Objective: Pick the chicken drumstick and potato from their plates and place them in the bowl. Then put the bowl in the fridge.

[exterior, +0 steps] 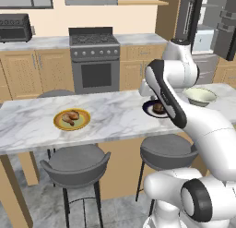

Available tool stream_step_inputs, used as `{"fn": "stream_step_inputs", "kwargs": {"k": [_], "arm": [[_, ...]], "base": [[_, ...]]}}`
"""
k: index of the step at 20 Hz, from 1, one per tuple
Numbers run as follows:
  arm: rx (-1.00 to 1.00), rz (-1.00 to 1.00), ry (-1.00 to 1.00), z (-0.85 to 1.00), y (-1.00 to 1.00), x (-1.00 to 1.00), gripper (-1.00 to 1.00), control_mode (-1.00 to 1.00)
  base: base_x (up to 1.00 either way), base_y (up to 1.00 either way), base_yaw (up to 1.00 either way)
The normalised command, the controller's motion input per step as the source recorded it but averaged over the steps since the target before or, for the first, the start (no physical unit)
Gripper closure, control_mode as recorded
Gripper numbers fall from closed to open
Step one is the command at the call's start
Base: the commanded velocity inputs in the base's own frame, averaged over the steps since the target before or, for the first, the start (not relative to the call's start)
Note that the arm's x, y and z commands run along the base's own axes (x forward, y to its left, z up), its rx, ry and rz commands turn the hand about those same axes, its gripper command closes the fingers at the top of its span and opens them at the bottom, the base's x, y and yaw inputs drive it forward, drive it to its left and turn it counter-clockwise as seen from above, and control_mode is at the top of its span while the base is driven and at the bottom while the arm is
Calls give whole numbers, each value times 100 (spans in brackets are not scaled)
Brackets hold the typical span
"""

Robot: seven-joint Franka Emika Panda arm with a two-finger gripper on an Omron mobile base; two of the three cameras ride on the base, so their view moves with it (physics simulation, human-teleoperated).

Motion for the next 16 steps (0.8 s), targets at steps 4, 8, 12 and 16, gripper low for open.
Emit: {"fn": "stream_step_inputs", "kwargs": {"k": [4, 8, 12, 16], "arm": [[0, 0, 0, 0, 0, 0, -100, -100], [0, 6, -1, -8, -20, -1, -100, -100], [1, 39, -10, 0, -48, 0, -100, -100], [0, 45, -4, -1, -49, 2, -100, -100]], "base": [[0, 0, 0], [0, 0, 0], [0, 0, 0], [0, 0, 0]]}}
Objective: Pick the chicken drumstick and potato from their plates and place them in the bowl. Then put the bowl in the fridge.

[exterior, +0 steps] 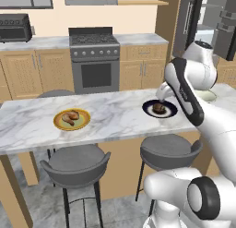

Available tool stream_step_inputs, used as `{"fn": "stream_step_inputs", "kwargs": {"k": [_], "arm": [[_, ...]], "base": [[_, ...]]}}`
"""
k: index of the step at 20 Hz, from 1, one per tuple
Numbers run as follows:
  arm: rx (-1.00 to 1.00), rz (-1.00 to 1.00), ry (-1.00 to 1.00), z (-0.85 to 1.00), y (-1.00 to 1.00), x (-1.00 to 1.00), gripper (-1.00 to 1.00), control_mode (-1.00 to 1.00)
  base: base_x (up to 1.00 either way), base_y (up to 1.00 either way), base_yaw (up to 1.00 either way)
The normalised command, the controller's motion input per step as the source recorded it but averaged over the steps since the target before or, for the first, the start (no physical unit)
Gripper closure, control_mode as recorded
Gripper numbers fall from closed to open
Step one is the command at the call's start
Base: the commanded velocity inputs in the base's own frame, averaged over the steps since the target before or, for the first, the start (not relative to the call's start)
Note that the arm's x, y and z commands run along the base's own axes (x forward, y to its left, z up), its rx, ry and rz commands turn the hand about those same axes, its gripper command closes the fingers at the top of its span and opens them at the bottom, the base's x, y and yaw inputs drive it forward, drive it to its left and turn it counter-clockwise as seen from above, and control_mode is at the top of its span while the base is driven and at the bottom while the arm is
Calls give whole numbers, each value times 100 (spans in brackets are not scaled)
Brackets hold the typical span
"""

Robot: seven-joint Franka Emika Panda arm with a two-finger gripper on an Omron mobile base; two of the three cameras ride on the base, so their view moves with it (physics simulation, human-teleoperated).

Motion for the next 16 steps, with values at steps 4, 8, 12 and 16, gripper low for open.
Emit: {"fn": "stream_step_inputs", "kwargs": {"k": [4, 8, 12, 16], "arm": [[-3, 24, 8, -4, -34, 25, -100, -100], [-15, 0, 24, -7, -25, 40, -100, -100], [-18, 0, 21, -15, -25, 42, -100, -100], [-13, 0, 4, -35, -25, 26, -100, -100]], "base": [[0, 0, 0], [0, 0, 0], [0, 0, 0], [0, 0, 0]]}}
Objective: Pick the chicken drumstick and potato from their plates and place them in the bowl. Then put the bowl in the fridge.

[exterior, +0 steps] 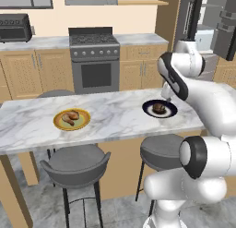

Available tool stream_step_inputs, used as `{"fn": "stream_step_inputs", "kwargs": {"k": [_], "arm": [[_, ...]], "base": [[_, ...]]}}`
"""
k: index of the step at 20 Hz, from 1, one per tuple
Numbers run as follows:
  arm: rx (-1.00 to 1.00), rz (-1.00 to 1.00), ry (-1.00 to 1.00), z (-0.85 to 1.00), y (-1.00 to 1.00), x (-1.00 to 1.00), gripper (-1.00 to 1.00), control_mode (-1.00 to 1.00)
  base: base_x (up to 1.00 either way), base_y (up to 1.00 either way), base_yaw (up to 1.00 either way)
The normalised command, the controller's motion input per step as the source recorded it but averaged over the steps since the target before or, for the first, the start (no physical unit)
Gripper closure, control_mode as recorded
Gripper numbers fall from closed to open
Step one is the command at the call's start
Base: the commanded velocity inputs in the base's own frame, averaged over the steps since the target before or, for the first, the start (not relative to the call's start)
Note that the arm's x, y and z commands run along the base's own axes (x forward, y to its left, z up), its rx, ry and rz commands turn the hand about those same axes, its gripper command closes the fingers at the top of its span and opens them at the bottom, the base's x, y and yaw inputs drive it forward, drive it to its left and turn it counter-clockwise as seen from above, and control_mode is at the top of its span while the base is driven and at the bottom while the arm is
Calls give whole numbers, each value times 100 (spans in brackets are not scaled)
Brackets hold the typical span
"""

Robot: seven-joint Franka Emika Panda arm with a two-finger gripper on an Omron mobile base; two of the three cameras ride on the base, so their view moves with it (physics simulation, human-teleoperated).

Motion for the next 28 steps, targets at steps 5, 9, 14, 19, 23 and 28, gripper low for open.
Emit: {"fn": "stream_step_inputs", "kwargs": {"k": [5, 9, 14, 19, 23, 28], "arm": [[-15, 0, -13, -48, -20, 21, -100, -100], [-11, 0, -9, -48, -21, 32, -100, -100], [-2, 0, 0, -47, -21, 51, -100, -100], [1, 1, 0, -33, -10, 54, -100, -100], [2, 1, 0, -30, -10, 44, -100, -100], [2, 2, 0, -26, -18, 58, -100, -100]], "base": [[0, 0, 0], [0, 0, 0], [0, 0, 0], [0, 0, 0], [0, 0, 0], [0, 0, 0]]}}
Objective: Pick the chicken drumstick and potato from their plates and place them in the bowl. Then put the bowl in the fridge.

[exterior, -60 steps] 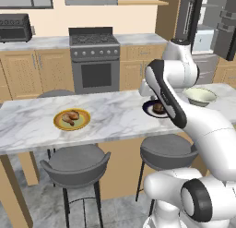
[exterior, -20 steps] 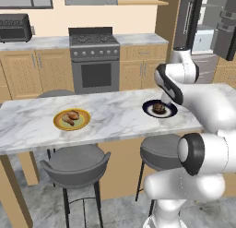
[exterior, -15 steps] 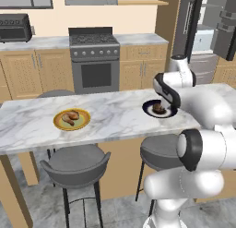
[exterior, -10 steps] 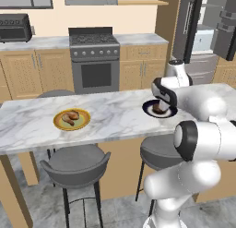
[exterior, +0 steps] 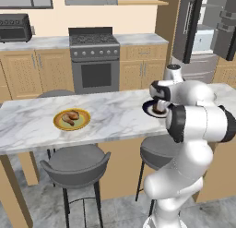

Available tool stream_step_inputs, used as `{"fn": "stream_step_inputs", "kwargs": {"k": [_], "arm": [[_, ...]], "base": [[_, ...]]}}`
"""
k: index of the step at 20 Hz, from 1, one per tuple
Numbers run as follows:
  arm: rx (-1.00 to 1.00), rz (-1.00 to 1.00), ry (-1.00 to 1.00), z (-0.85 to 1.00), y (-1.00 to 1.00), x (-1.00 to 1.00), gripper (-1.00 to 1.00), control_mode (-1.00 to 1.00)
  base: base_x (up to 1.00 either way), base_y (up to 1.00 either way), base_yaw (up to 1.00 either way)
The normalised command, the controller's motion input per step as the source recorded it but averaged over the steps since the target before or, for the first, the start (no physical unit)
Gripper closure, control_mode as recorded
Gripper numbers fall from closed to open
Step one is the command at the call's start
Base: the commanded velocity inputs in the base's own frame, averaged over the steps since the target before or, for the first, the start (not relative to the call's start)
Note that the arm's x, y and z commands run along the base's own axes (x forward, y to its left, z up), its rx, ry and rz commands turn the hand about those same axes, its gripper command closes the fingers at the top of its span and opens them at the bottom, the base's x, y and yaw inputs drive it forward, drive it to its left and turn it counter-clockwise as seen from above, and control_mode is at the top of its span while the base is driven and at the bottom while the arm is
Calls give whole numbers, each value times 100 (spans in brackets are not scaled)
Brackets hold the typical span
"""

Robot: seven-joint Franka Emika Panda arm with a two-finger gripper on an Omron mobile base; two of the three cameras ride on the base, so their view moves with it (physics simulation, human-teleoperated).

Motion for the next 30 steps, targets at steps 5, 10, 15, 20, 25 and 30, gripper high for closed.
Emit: {"fn": "stream_step_inputs", "kwargs": {"k": [5, 10, 15, 20, 25, 30], "arm": [[6, 1, 0, -17, -14, 49, -100, -100], [9, 2, 0, -20, -4, 36, -100, -100], [3, 3, 0, -27, 0, 31, -100, -100], [0, 7, 0, -25, -2, 37, -100, -100], [0, 8, 2, -25, -2, 35, -100, -100], [-1, 6, 2, -23, -8, 37, -100, -100]], "base": [[0, 0, 0], [0, 0, 0], [0, 0, 0], [0, 0, 0], [0, 0, 0], [0, 0, 0]]}}
